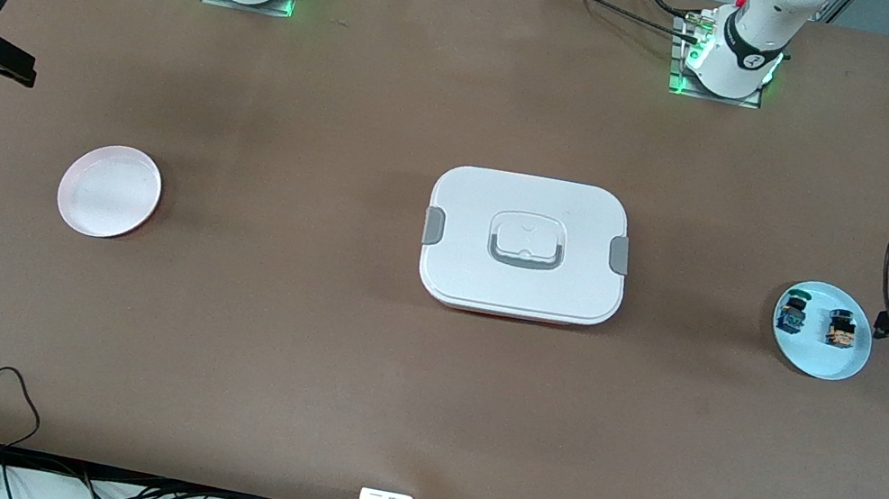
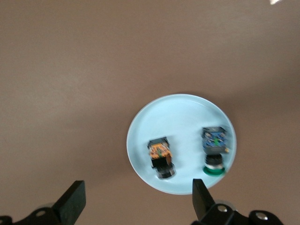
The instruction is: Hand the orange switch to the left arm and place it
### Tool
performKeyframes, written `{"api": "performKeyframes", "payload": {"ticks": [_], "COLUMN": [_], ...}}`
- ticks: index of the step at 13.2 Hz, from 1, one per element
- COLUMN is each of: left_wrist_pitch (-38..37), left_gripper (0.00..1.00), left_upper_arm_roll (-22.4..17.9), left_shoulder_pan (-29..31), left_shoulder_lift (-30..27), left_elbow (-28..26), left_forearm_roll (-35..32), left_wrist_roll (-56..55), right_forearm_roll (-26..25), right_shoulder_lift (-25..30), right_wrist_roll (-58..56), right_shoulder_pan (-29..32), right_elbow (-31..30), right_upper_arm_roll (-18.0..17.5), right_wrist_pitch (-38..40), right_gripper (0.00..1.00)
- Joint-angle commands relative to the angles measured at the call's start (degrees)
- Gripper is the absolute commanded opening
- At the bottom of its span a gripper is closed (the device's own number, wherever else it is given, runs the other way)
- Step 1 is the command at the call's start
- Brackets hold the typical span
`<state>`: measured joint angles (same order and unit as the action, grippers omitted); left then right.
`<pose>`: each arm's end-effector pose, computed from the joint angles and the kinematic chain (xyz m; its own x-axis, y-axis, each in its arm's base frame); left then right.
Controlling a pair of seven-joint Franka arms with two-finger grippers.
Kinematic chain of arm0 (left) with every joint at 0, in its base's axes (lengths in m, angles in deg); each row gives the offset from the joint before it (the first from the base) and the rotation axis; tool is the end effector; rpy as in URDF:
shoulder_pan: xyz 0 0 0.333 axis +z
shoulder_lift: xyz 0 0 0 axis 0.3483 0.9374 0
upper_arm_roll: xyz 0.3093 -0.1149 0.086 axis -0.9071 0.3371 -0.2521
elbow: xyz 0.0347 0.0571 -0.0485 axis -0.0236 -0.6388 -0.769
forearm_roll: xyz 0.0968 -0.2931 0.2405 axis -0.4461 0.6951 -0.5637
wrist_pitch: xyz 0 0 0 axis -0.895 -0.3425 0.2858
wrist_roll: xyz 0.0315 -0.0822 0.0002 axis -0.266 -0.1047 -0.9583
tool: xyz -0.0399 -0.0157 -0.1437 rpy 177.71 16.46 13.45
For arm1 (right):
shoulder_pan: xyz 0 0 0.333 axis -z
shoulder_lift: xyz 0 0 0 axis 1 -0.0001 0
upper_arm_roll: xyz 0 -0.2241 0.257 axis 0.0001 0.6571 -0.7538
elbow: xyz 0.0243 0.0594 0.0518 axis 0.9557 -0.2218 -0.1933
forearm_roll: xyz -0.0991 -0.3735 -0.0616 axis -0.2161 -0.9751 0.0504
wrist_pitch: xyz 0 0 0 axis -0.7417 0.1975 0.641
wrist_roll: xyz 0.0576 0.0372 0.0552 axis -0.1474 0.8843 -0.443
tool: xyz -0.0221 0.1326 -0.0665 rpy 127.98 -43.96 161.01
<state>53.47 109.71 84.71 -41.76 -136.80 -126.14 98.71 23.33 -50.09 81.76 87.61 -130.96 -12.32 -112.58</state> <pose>0.6086 0.2158 0.3384 0.9312 -0.3333 -0.1474 -0.3454 -0.9362 -0.0655 0.5757 -0.0360 0.5578 0.9786 -0.0027 -0.2056 0.0175 -0.9952 0.0965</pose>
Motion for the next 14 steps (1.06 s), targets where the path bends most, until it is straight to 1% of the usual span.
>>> {"api": "performKeyframes", "payload": {"ticks": [1, 2, 3, 4, 6, 8, 9, 11, 14], "left_wrist_pitch": [-11.66, -13.7, -14.85, -15.73, -20.2, -22.94, -22.95, -22.86, -22.77], "left_gripper": [1.0, 1.0, 1.0, 1.0, 1.0, 1.0, 1.0, 1.0, 1.0], "left_upper_arm_roll": [4.26, 4.36, 5.14, 6.63, 6.38, 5.16, 2.36, -7.19, -19.77], "left_shoulder_pan": [-2.0, -3.67, -4.29, -5.08, -9.28, -12.19, -14.21, -21.14, -29.67], "left_shoulder_lift": [-0.67, -1.2, -2.59, -4.43, -9.35, -13.75, -15.94, -20.25, -24.83], "left_elbow": [8.31, 10.17, 10.79, 11.06, 14.47, 15.46, 15.81, 16.78, 15.37], "left_forearm_roll": [4.23, 5.2, 5.3, 6.17, 11.77, 16.7, 19.77, 26.54, 33.14], "left_wrist_roll": [1.95, 1.95, 1.95, 1.95, 1.95, 1.33, 1.33, 1.42, 1.24], "right_forearm_roll": [1.13, 1.92, 3.23, 3.59, 3.59, 3.51, 3.51, 3.42, 3.33], "right_shoulder_lift": [4.68, 7.22, 9.77, 11.02, 11.29, 11.2, 11.29, 11.2, 11.03], "right_wrist_roll": [1.39, 1.39, 1.39, 1.48, 2.0, 4.19, 4.03, 3.59, 2.1], "right_shoulder_pan": [0.97, 1.06, 1.06, 1.23, 1.41, 1.41, 1.41, 1.41, 1.06], "right_elbow": [-6.96, -10.82, -14.43, -16.29, -16.58, -16.05, -15.96, -15.44, -15.17], "right_upper_arm_roll": [-1.7, -1.7, -1.62, -1.53, -1.18, -1.18, -1.18, -1.18, -1.53], "right_wrist_pitch": [-5.27, -8.96, -11.09, -11.8, -11.29, -10.67, -10.67, -10.67, -10.58], "right_gripper": [1.0, 1.0, 1.0, 1.0, 1.0, 1.0, 1.0, 1.0, 1.0]}}
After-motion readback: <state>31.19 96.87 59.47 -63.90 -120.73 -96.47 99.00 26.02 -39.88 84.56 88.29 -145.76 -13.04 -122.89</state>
